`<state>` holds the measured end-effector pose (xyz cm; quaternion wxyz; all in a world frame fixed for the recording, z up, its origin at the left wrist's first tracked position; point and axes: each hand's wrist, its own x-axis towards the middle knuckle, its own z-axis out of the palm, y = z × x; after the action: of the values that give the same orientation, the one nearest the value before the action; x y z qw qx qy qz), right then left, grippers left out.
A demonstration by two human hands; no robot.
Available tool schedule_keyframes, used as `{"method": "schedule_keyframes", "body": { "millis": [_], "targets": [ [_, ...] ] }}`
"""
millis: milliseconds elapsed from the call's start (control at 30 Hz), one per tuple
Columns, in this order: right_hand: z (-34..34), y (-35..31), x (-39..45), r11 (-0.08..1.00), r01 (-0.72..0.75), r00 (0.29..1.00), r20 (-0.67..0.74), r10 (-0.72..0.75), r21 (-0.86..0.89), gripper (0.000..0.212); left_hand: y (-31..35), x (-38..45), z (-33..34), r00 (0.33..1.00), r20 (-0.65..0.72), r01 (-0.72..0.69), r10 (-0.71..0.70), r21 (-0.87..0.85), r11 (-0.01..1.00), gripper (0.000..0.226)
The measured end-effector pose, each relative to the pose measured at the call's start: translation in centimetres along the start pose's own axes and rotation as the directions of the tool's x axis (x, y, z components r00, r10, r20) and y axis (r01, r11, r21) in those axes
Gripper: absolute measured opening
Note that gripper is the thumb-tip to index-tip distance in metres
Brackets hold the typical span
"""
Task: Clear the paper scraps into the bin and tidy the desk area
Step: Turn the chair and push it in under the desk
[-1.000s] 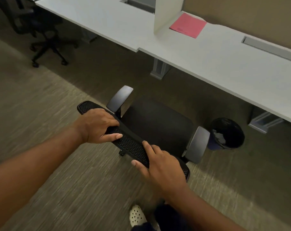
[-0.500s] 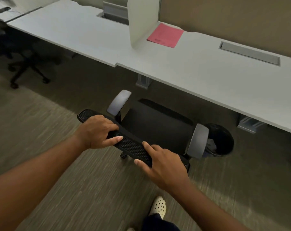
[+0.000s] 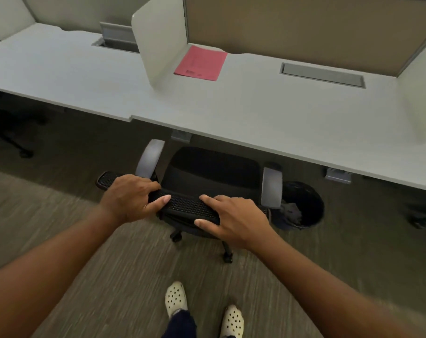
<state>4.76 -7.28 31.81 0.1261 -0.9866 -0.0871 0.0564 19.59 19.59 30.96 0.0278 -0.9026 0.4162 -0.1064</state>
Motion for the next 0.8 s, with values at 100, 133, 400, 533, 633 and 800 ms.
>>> {"method": "schedule_keyframes", "body": {
  "millis": [100, 133, 400, 533, 633, 800],
  "targets": [
    [-0.6, 1.4, 2.0, 1.000, -0.013, 1.000, -0.024, 0.012, -0.008, 0.083, -1.0, 2.5, 0.3, 1.000, -0.018, -0.015, 0.014, -0.007, 1.000, 0.077],
    [-0.7, 1.9, 2.7, 1.000, -0.020, 0.999, -0.033, 0.019, -0.013, 0.083, -1.3, 3.4, 0.4, 1.000, -0.024, -0.019, 0.018, -0.006, 1.000, 0.078],
    [-1.9, 5.3, 8.0, 0.997, -0.078, 0.994, -0.076, 0.077, -0.018, 0.082, -4.0, 9.6, 1.8, 0.996, -0.068, -0.063, 0.063, -0.001, 0.998, 0.078],
    [-2.7, 6.9, 10.7, 0.995, -0.087, 0.993, -0.086, 0.083, -0.045, 0.079, -5.4, 12.5, 2.5, 0.992, -0.099, -0.071, 0.072, 0.008, 0.997, 0.073],
    [-3.1, 7.8, 12.3, 0.993, -0.097, 0.992, -0.094, 0.090, -0.070, 0.078, -6.5, 14.6, 3.2, 0.991, -0.109, -0.077, 0.076, -0.005, 0.997, 0.071],
    [-3.7, 9.6, 15.1, 0.990, -0.114, 0.988, -0.116, 0.104, -0.085, 0.079, -8.1, 17.9, 4.0, 0.990, -0.118, -0.085, 0.080, -0.035, 0.996, 0.071]
  ]
}}
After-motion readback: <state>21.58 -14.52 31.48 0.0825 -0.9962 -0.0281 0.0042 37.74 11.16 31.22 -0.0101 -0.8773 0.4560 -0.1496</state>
